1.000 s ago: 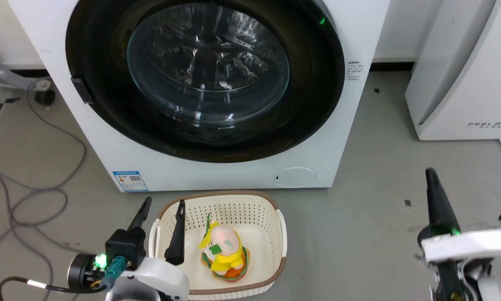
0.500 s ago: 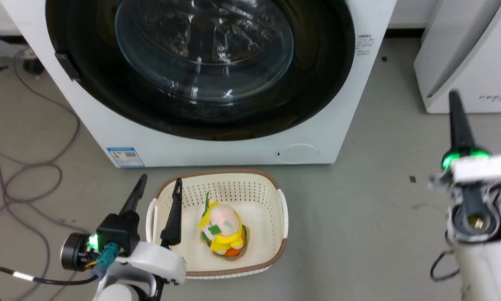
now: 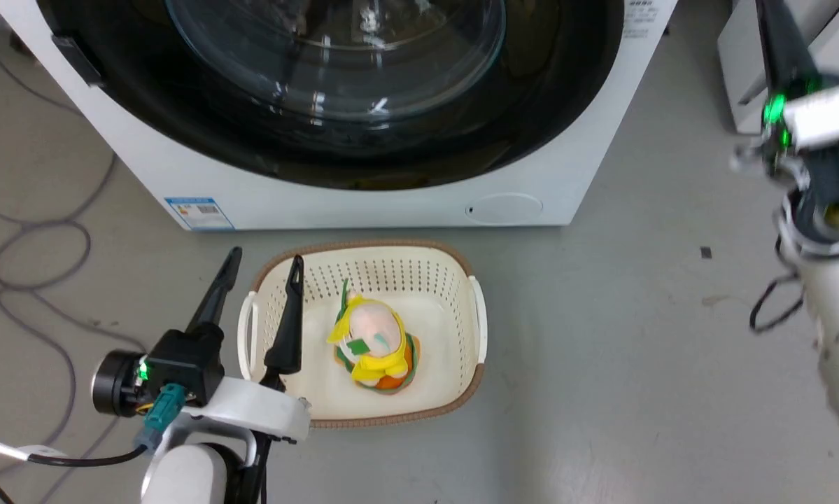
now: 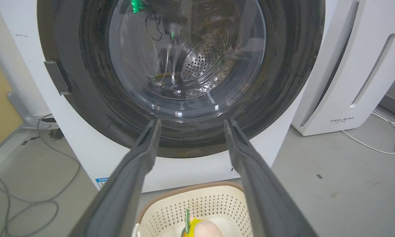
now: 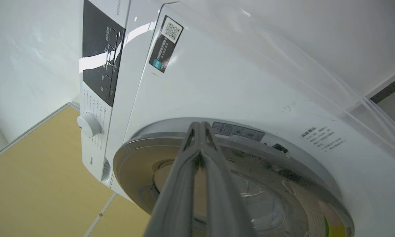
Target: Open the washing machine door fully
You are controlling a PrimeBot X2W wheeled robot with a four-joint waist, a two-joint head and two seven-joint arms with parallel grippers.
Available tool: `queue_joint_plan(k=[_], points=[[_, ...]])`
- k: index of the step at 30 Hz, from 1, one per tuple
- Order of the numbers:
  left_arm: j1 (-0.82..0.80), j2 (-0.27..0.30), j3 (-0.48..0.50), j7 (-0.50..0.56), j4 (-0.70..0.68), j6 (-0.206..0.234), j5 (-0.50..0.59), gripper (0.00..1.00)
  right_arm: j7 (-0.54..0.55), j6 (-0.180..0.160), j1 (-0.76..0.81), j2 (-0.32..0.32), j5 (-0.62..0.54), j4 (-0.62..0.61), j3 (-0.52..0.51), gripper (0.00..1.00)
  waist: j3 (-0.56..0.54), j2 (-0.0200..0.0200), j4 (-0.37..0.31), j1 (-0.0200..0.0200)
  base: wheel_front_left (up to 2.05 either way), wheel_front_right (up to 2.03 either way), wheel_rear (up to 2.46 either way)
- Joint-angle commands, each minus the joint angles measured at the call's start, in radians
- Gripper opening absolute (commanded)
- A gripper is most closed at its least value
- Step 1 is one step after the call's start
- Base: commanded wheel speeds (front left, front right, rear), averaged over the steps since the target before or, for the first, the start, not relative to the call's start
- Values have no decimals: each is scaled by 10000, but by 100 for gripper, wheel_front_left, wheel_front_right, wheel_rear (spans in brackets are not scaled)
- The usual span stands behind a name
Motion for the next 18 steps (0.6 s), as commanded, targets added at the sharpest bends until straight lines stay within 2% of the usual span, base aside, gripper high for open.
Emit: queue_joint_plan(k=[1,8,18], points=[[-226,92,10,-117,-67,-75,-59,100,83,7,-782,-274,620,354,447,0,231,-1,1,-1,0,0,0],[-458,159,19,-242,-169,-142,-63,100,692,7,-2710,-706,1725,1410,2336,0,704,-1,-11,-1,0,0,0],[-825,203,-16,-451,-249,-262,-129,100,1798,8,-5506,-710,3574,3083,5137,0,1368,-1,4,-1,0,0,0]])
